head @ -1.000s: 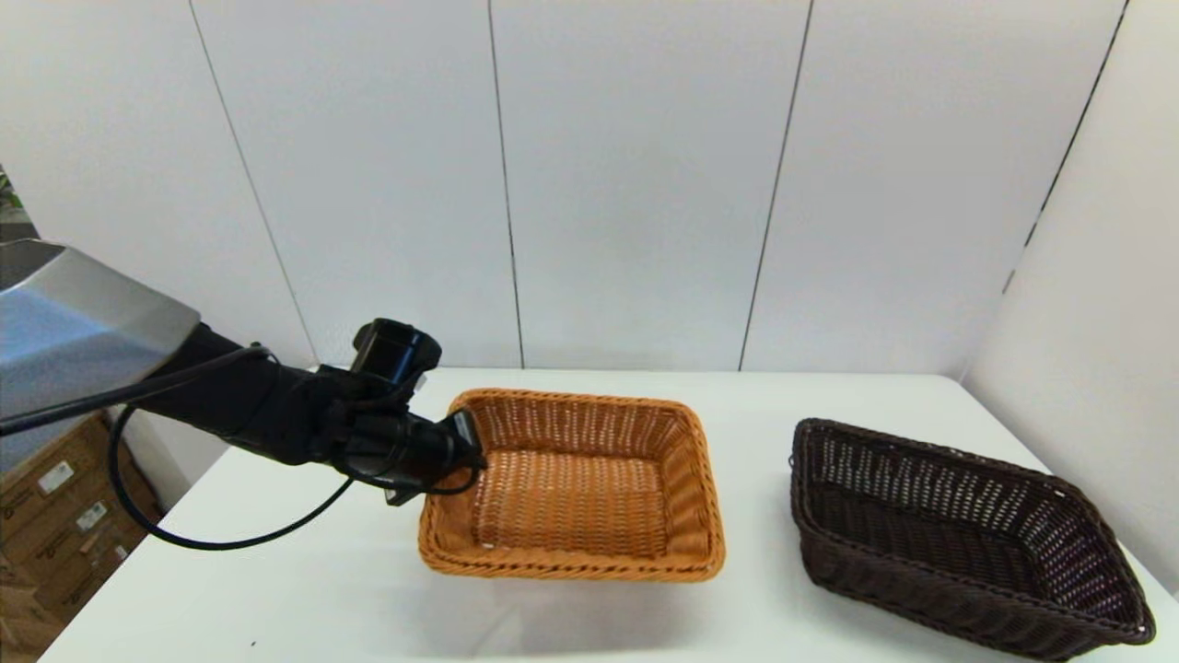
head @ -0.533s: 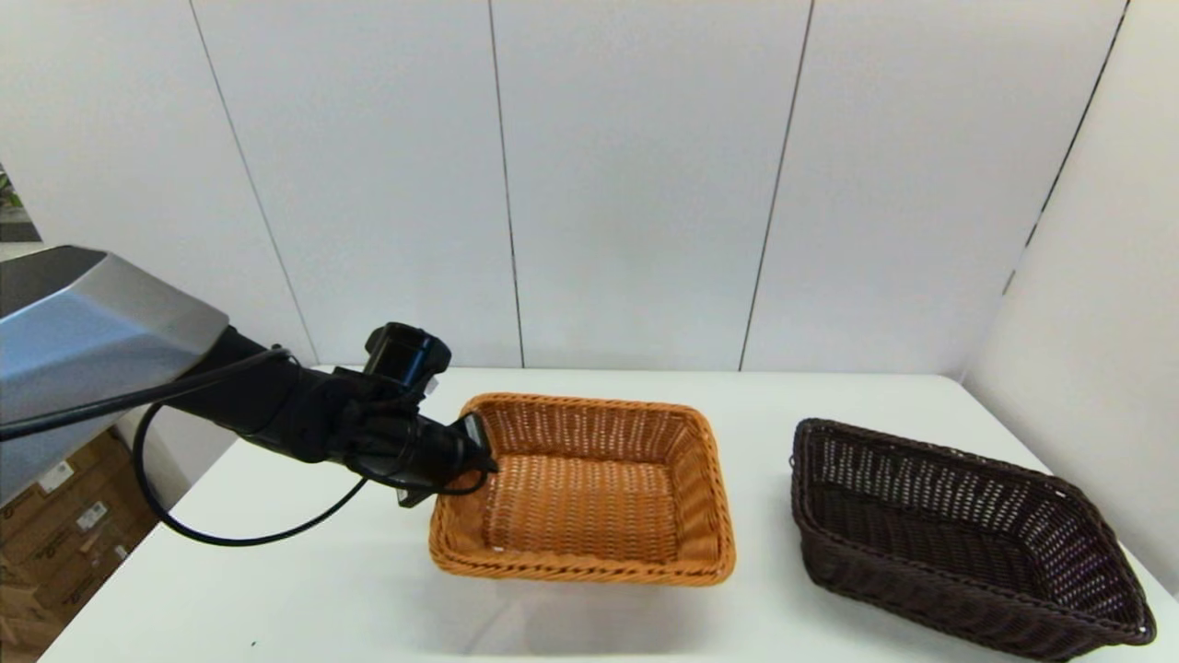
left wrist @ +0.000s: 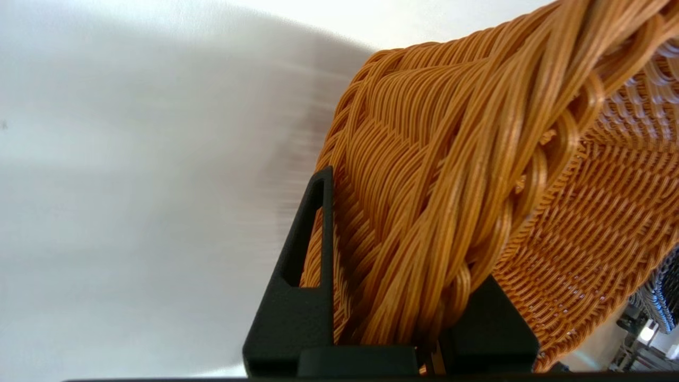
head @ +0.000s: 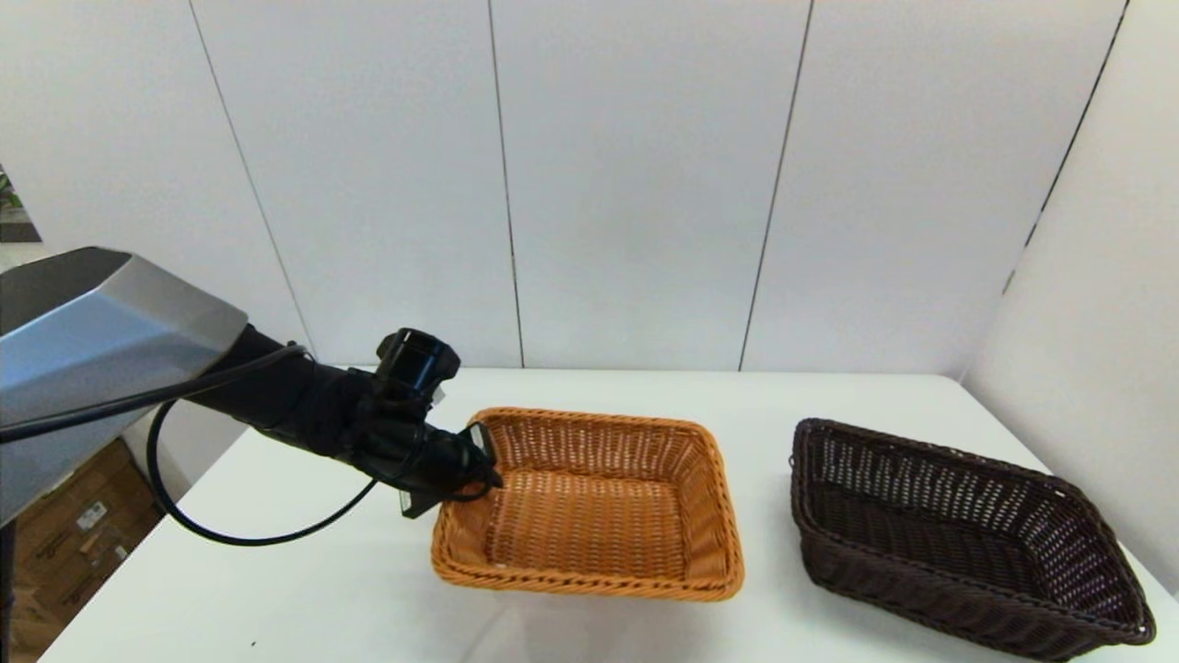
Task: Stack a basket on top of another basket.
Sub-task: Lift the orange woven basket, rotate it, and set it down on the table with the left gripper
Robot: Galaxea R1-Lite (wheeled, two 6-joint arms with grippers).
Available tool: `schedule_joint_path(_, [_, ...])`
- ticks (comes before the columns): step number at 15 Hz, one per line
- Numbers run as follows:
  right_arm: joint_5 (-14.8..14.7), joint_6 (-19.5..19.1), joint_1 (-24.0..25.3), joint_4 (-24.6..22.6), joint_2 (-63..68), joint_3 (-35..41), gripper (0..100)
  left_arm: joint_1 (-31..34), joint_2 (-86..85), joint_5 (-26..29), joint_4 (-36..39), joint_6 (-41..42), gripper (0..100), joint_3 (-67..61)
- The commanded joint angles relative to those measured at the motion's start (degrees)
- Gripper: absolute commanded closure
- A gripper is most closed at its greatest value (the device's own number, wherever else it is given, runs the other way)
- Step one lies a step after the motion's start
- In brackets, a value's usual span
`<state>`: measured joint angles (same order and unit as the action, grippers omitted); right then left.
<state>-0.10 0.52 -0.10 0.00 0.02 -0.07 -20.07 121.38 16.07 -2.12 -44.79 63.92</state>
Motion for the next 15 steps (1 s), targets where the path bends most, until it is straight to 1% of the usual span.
schedule_joint_path(1, [0.01,0.00,0.01,0.00,-0.02,-0.01,0,0.03,1.93,-0.07,-6.14,-1.00,100,4.20])
schedule_joint_path(12, [0.01,0.00,0.01,0.00,-0.02,-0.01,0,0.03,3.51,0.63,-7.02,-2.76,100,6.75])
schedule_joint_path(14, [0.01,0.00,0.01,0.00,-0.02,-0.01,0,0.03,3.86,0.63,-9.48,-2.85,100,8.24])
schedule_joint_path(15, [0.01,0.00,0.01,0.00,-0.02,0.07,0,0.03,4.21,0.63,-12.12,-2.85,100,10.00])
